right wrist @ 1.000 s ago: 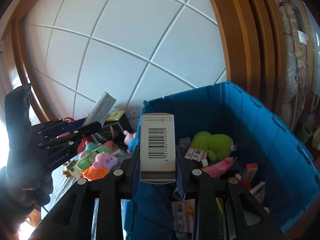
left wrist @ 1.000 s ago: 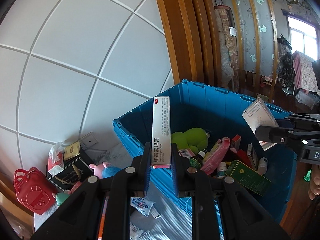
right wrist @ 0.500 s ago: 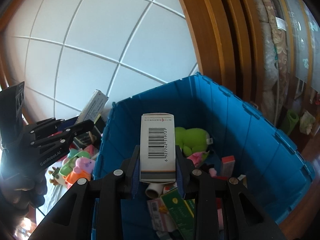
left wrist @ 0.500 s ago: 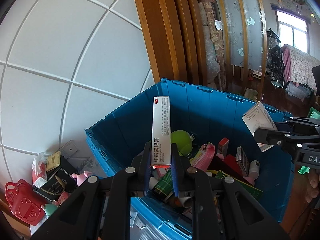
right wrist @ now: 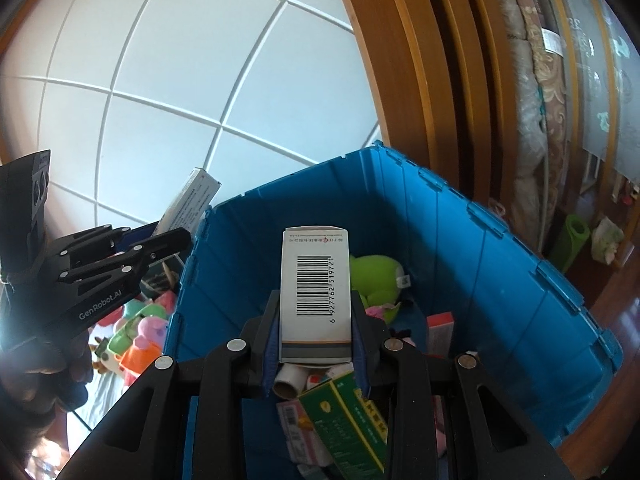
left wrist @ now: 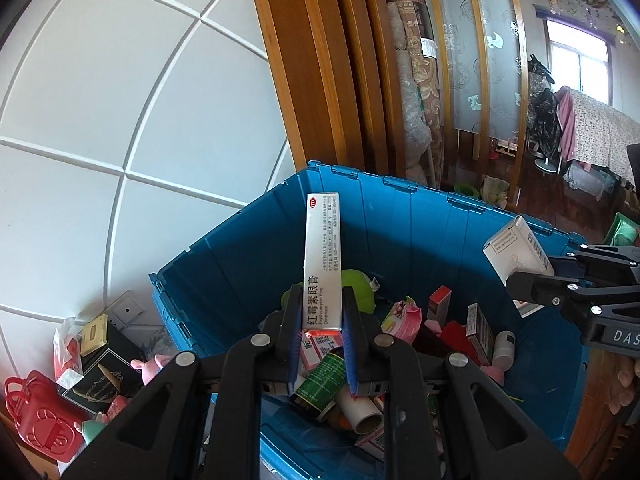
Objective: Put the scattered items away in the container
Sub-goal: 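Open both tools to drop the medicine boxes into the crate, then move both open tools back toward the pile on the bed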
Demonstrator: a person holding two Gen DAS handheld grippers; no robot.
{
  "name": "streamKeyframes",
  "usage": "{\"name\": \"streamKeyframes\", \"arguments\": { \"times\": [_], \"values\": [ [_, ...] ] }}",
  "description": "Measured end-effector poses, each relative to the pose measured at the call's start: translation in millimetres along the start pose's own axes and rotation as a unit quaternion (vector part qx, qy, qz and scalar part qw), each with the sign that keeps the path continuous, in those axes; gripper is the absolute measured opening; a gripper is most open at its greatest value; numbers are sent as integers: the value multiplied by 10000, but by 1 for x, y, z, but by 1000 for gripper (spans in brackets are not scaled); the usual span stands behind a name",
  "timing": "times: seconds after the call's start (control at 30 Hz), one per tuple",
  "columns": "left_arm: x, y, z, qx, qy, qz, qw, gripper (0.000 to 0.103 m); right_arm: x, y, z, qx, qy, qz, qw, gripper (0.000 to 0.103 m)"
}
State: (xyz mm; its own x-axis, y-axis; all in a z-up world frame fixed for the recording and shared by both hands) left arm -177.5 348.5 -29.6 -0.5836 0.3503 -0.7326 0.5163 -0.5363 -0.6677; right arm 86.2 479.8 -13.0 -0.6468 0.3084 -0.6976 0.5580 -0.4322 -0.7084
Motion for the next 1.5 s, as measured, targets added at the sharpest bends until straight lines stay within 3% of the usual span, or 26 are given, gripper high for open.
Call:
{"name": "streamKeyframes", "arguments": {
  "times": [0.03,0.07,0.1,0.13,0.17,0.53,1.07,1.5],
  "values": [
    [4,-1,4,-140,-58,121,9998,21,0,-1,-1,15,-14,-23,10000,32],
    [8,-1,10,-317,-116,242,9991,29,1,-1,-2,45,-43,-32,10000,57],
    [10,0,16,-495,-97,319,9982,61,1,-2,-2,93,-101,-53,9999,102],
    [11,3,24,-681,-28,343,9971,93,-1,-2,-3,140,-139,-129,9997,98],
    [10,7,30,-835,29,307,9960,97,-2,-2,-3,140,-131,-190,9996,103],
    [-2,40,52,-926,-103,342,9951,97,5,0,15,-16,-93,-76,9999,103],
    [-25,89,82,-1035,57,431,9937,97,6,6,75,-339,-213,-24,9992,103],
    [-56,150,149,-1523,-225,322,9876,97,22,19,146,-574,-266,94,9980,103]
  ]
}}
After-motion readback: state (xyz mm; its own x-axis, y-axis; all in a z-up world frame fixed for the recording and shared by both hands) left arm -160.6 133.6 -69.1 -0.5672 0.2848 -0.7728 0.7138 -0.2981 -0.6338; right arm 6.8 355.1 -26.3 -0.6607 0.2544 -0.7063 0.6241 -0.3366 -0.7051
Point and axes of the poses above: each gripper's, at about its wrist camera, not at the fingertips, and x roughly the way its jaws point, z to its left, y to its underside, the point moved 2 cm from there along x, roughly the way its jaws point, and after that the axes turned 9 degrees about z, right-handed, at the moved point
